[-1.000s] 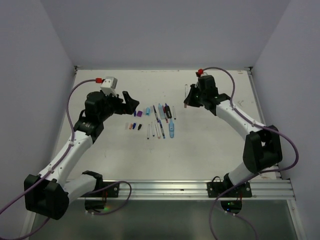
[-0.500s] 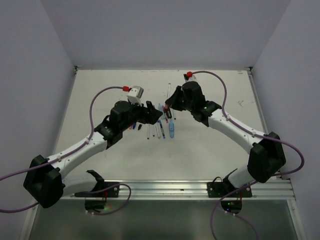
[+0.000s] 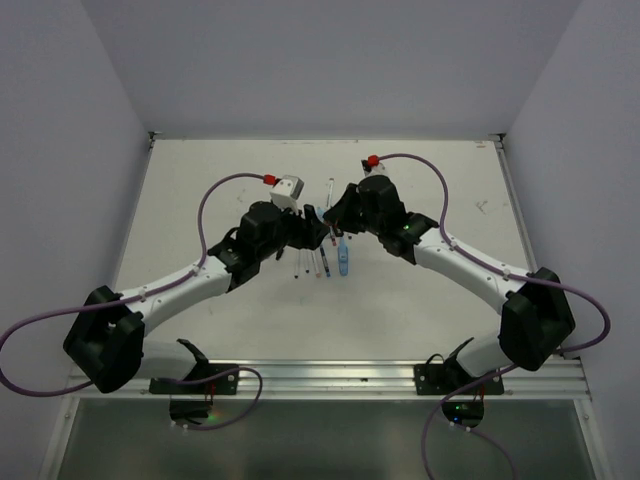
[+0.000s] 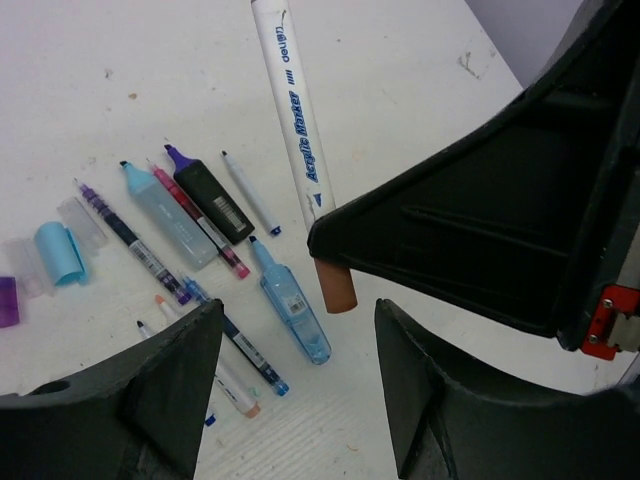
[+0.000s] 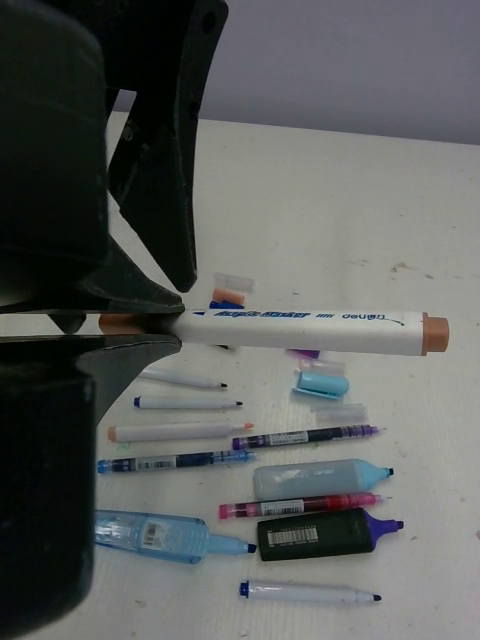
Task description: Open the pen caps
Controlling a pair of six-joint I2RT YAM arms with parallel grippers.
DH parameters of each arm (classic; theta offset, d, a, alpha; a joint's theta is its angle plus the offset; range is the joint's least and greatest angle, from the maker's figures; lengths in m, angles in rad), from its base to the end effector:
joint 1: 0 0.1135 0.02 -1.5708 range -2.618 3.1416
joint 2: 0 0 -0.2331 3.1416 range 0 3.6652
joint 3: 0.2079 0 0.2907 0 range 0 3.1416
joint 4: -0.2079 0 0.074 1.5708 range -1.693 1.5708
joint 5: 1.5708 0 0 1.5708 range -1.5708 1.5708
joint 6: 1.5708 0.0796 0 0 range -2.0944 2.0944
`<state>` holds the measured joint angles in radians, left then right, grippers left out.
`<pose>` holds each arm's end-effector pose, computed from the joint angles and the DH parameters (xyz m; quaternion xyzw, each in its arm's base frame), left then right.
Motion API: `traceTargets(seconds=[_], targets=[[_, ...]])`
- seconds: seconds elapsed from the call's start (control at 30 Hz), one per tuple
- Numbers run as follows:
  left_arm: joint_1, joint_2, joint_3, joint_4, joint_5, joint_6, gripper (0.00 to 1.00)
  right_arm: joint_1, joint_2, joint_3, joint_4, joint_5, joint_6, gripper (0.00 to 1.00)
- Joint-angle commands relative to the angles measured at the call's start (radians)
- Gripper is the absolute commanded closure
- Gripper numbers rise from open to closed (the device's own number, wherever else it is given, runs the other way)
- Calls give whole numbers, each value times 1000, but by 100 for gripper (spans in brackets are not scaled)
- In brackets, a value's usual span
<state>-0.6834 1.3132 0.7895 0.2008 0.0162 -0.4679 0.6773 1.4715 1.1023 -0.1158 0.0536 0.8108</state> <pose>0.2959 -0.2426 0.1999 0.0920 0.8063 -0.3236 0.4865 0.3297 0.2596 0.2272 0.0709 0.8531 0.3329 0.3955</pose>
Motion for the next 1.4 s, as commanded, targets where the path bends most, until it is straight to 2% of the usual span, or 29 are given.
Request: traceTargets(seconds=[0.0,0.23,0.6,0.7,1.03,1.17,1.3,1.33,1.37], targets=[[-7,20,54,78,-45,18,36,11,-54,-9,68,8,25,100],[-8,49,68,84,-58,8,41,21,-54,-16,80,-6,36,100],[-10,55,67,91,-85,3,55,41,-56,-22,80,-17,36,100],[-8,55,63,98,-87,0,61,47,-56,-30,84,-20,37,100],[-8,54,45,106,-85,-5,100,59,-60,-47,93,-20,41,100],[-8,46,30,104,-81,6,100,59,-74,-47,87,-8,37,100],[-8,26,1,103,-81,61,100,57,-91,-18,45,3,7,84],[-8,11,-7,100,-81,75,100,57,-97,-10,33,6,-2,76],[-8,3,-12,100,-81,87,100,56,-100,5,18,9,-15,71]])
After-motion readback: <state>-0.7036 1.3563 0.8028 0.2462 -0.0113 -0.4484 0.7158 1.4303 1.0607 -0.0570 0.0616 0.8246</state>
